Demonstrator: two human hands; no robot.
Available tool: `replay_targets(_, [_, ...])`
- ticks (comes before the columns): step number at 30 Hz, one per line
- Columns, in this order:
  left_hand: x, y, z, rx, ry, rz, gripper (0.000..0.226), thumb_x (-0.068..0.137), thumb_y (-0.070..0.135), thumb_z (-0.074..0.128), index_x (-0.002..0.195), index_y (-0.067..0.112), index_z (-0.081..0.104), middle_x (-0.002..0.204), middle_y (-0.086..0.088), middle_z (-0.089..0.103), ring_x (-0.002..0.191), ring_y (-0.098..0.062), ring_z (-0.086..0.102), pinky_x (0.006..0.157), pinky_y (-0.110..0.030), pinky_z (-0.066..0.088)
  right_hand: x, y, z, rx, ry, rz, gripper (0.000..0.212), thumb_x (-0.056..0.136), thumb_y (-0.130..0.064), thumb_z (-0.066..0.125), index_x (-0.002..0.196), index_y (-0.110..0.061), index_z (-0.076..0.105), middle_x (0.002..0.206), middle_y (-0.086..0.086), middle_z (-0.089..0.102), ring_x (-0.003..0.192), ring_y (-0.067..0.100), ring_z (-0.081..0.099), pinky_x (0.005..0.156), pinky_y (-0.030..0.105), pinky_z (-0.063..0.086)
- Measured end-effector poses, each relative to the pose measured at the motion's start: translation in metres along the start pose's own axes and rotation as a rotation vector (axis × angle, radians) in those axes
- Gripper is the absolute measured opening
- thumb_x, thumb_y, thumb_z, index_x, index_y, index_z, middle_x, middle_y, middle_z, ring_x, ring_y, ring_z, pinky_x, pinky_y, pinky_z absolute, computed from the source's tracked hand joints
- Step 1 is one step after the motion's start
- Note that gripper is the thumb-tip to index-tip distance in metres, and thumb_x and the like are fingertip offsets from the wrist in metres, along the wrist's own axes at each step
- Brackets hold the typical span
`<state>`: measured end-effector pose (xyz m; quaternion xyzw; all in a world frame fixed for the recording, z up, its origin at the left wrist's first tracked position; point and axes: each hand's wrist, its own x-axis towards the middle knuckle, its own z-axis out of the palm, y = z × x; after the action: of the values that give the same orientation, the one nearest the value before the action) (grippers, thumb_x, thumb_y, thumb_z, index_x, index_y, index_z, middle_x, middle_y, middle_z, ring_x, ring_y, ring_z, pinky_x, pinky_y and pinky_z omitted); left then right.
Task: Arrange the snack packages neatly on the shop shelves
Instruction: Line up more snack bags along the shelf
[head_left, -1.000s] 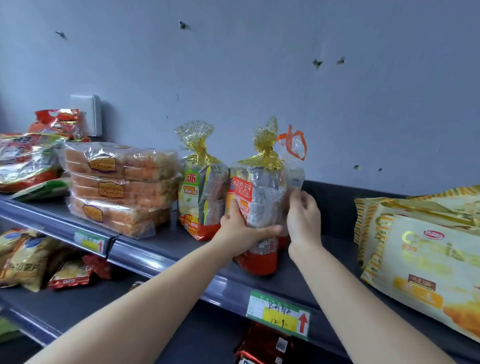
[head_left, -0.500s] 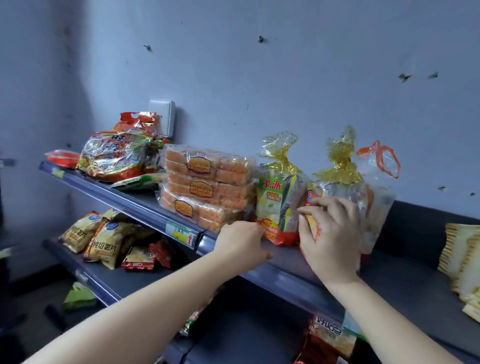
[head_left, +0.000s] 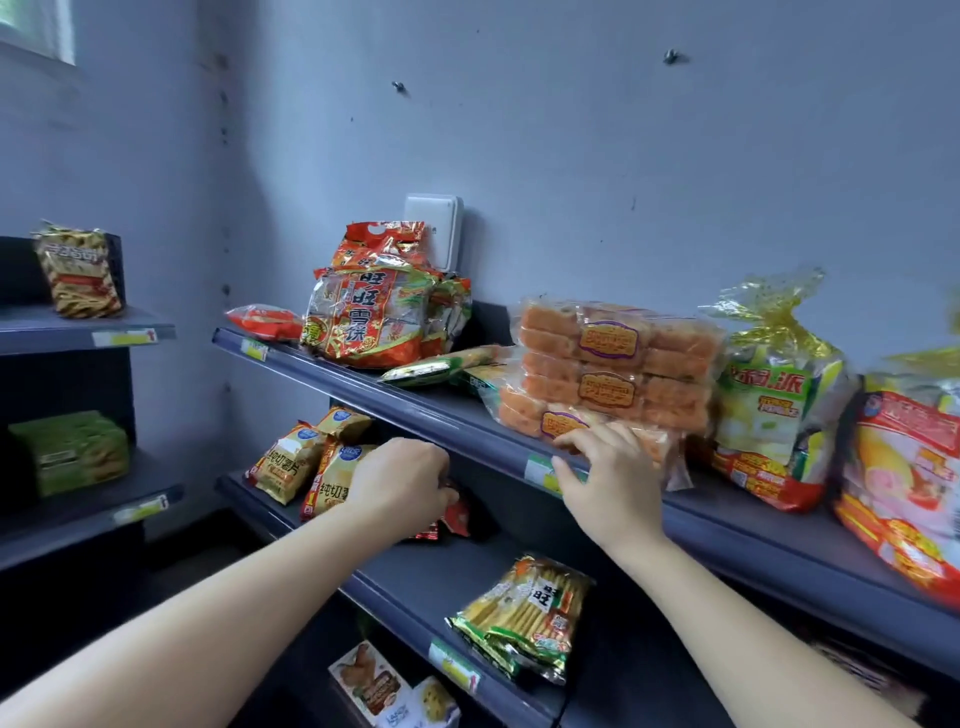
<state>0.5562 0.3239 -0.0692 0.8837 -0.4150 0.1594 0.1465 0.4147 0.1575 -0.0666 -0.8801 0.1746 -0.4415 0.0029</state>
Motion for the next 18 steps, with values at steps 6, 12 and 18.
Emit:
replay_targets(6, [0.027,-0.069,-0.001,0.026,0.013,-0.046,0.027,0.087,0.046,0.060,0.097,0.022,0.066,0.095,0.004,0.065,0.089,-0.018,0.059,0.063,-0.028,0.048,0.042,-0.045,0.056,0.046,-0.184,0.090,0.019,0.088,-0.026,0.063,0.103,-0.017,0.069,0.101,0.000,0.067,0.109,0.022,0.051,0.091,0.032,0.040])
replay_targets(12, [0.073,-0.112,0.010,0.068,0.046,-0.056,0.029,0.088,0.047,0.058,0.101,0.022,0.064,0.100,0.004,0.064,0.096,-0.018,0.058,0.066,-0.030,0.048,0.097,-0.060,0.111,0.082,-0.351,0.231,0.035,0.088,-0.036,0.061,0.119,-0.019,0.061,0.110,-0.003,0.064,0.107,0.019,0.056,0.087,0.028,0.043])
replay_targets(18, [0.124,-0.143,0.026,0.114,0.054,-0.044,0.024,0.089,0.042,0.058,0.098,0.021,0.064,0.099,0.005,0.063,0.104,-0.019,0.056,0.074,-0.033,0.052,0.160,-0.062,0.169,0.370,-0.397,0.611,0.066,0.088,-0.060,0.048,0.132,-0.010,0.050,0.109,0.001,0.061,0.088,0.020,0.063,0.078,0.034,0.052])
